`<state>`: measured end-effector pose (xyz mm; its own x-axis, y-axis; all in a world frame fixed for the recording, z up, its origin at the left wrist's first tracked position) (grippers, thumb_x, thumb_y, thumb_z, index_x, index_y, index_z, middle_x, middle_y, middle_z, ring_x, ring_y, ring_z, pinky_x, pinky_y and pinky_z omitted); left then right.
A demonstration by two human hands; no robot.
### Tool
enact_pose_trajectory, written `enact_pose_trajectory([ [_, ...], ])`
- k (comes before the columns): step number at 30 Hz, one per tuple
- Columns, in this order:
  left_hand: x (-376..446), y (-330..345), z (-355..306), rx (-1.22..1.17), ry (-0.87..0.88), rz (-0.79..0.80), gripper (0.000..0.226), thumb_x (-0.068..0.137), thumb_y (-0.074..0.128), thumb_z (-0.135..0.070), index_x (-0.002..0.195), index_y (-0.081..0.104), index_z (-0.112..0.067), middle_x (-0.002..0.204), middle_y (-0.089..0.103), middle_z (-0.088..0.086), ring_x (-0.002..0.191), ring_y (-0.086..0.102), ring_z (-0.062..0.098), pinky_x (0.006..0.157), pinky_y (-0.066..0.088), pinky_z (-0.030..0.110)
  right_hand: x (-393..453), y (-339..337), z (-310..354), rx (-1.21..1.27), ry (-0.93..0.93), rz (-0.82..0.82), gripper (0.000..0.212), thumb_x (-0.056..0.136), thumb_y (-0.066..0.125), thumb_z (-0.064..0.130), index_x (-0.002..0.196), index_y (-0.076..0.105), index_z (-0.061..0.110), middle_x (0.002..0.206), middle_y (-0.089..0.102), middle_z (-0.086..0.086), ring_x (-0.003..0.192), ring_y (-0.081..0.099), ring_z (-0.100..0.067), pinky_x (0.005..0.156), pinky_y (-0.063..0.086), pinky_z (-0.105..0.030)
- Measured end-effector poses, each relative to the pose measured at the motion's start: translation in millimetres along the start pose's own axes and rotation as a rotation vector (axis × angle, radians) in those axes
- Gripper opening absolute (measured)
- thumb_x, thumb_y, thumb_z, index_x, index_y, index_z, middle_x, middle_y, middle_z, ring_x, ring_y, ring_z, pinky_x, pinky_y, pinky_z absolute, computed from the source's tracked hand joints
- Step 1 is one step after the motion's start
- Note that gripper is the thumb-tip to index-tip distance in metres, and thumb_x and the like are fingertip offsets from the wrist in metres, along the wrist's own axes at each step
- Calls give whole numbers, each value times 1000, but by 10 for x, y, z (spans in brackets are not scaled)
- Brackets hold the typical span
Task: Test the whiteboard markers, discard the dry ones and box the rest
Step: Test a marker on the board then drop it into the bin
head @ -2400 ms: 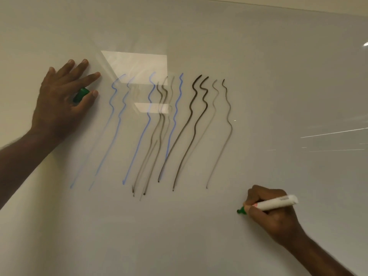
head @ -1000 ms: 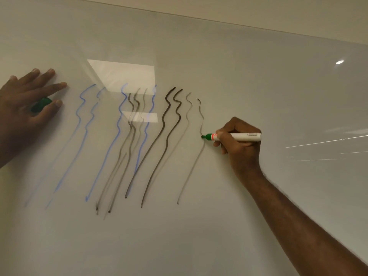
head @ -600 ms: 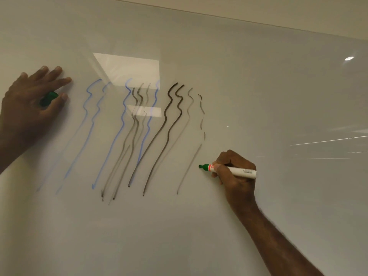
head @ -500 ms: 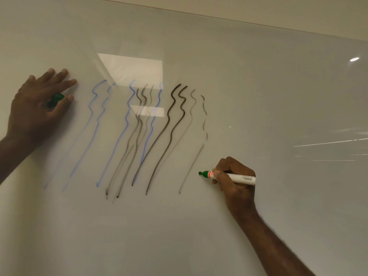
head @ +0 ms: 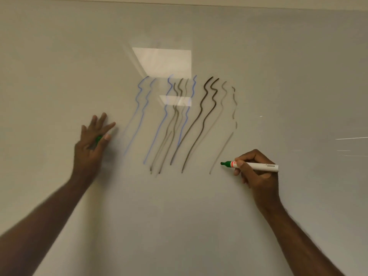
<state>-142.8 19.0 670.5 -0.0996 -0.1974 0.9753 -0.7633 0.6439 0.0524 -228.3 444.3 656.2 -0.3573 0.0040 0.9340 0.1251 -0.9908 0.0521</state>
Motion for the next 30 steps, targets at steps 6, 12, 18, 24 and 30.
enact_pose_trajectory([
  [6, -1101, -129, 121, -125, -276, -22, 32, 104, 50, -14, 133, 63, -13, 154, 47, -2, 151, 28, 6, 127, 15, 45, -956, 481, -325, 102, 207, 3, 15, 88, 72, 0, 80, 68, 12, 61, 65, -11, 47, 49, -16, 43, 37, -22],
  [12, -1998, -228, 31, -417, -605, -116, 48, 101, 47, -54, 130, 63, -20, 142, 61, -7, 140, 47, 6, 124, 25, 46, -2071, 1086, -411, 207, 382, 236, 17, 81, 71, 34, 91, 79, 22, 80, 74, -13, 60, 62, -19, 52, 46, -28],
  [18, -2561, 63, -448, -715, -824, -5, 67, 93, 34, -72, 148, 45, -35, 145, 58, -3, 136, 54, 17, 120, 27, 53, -2502, 1343, -252, 341, 481, 206, 31, 89, 65, 18, 119, 69, 16, 100, 77, -17, 68, 68, -31, 54, 51, -33],
  [24, -2699, 194, -693, -846, -849, 12, 55, 98, 23, -55, 151, 39, -46, 151, 53, 5, 139, 50, 31, 118, 27, 59, -2734, 1581, -120, 312, 483, 183, 18, 80, 71, 39, 97, 74, 36, 99, 77, -1, 72, 74, -32, 56, 58, -30],
  [30, -2705, 178, -567, -827, -872, 30, 59, 96, 39, -60, 153, 35, -45, 157, 44, 7, 143, 44, 35, 120, 26, 60, -2733, 1796, -221, 313, 476, 181, 18, 83, 69, 38, 100, 72, 34, 94, 77, 5, 72, 75, -28, 57, 59, -27],
])
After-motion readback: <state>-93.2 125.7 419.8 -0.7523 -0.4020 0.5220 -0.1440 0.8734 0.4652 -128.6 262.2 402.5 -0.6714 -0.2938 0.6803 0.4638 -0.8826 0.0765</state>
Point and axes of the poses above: each hand's wrist, its own x-axis towards the middle knuckle, its own y-axis out of the palm, z = x × y, the point moved 8 cm from there along x, towards the middle knuckle
